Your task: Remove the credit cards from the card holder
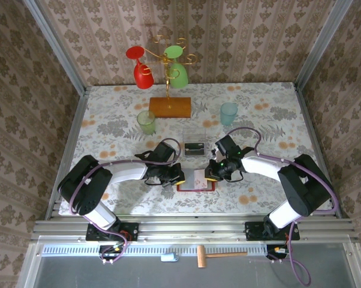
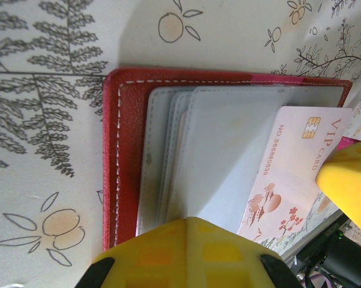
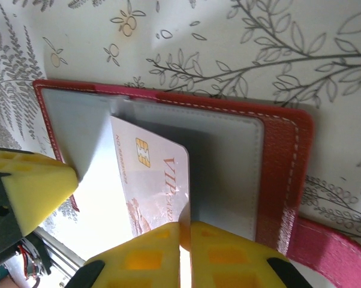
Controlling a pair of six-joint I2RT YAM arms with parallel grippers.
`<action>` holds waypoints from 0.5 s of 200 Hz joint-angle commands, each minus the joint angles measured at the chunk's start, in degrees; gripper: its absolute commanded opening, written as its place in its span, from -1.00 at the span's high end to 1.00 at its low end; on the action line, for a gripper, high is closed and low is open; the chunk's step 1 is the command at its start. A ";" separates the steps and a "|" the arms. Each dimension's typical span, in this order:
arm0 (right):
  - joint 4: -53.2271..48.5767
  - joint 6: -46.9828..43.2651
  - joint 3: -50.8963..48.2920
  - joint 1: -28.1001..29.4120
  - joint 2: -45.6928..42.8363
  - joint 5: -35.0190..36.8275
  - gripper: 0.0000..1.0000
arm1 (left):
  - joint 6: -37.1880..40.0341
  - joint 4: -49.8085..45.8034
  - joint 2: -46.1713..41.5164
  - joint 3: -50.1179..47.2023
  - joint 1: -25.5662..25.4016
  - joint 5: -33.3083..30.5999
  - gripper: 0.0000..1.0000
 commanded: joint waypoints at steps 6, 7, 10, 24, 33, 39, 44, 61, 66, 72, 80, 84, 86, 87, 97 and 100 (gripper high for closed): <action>-4.46 -1.91 1.10 -0.40 -1.70 2.37 0.81 | 1.08 -3.10 -0.58 0.64 -0.17 -1.43 0.94; -4.47 -1.91 1.08 -0.40 -1.71 2.38 0.81 | 1.08 -3.12 -0.56 0.64 -0.13 -1.43 0.94; -4.52 -1.91 1.13 -0.40 -1.77 2.40 0.81 | 1.08 -3.09 -0.62 0.60 -0.10 -1.43 0.94; -4.73 -1.99 1.37 -0.38 -1.91 2.61 0.81 | 1.08 -3.07 -0.54 0.64 -0.15 -1.35 0.94; -4.75 -1.92 1.49 -0.35 -1.99 2.70 0.81 | 1.08 -3.05 -0.61 0.64 -0.16 -1.35 0.94; -4.87 -1.91 1.59 -0.40 -2.10 2.83 0.81 | 1.08 -3.05 -0.56 0.65 -0.10 -1.29 0.94; -4.88 -1.91 1.71 -0.35 -2.18 2.91 0.81 | 1.11 -3.05 -0.59 0.65 -0.10 -1.25 0.94; -5.01 -1.78 2.19 -0.38 -2.42 3.19 0.81 | 1.21 -3.05 -0.41 0.80 -0.09 -1.17 0.94; -4.98 -1.70 2.34 -0.40 -2.47 3.19 0.81 | 1.32 -3.06 -0.42 0.86 -0.17 -1.17 0.94; -4.81 -1.54 2.47 -0.39 -2.50 3.07 0.81 | 1.33 -3.05 -0.29 0.91 -0.10 -1.10 0.94; -4.43 -1.09 2.48 -0.39 -2.34 2.50 0.81 | 1.29 -3.05 -0.25 0.97 -0.11 -1.07 0.94; -4.03 -0.83 2.48 -0.40 -2.27 2.13 0.81 | 1.34 -3.05 -0.27 0.99 -0.15 -1.07 0.94; -3.77 -0.67 2.41 -0.38 -2.25 1.89 0.81 | 1.35 -3.01 -0.19 1.00 -0.17 -1.07 0.94; -3.68 -0.59 2.40 -0.39 -2.25 1.75 0.81 | 1.35 -2.99 -0.19 1.00 -0.13 -1.12 0.94; -2.38 0.39 1.96 -0.40 -2.16 0.51 0.79 | 1.36 -2.89 0.02 1.04 -0.17 -0.99 0.94; -1.97 0.72 1.91 -0.40 -2.07 0.16 0.77 | 1.42 -2.83 0.00 1.08 -0.14 -0.99 0.94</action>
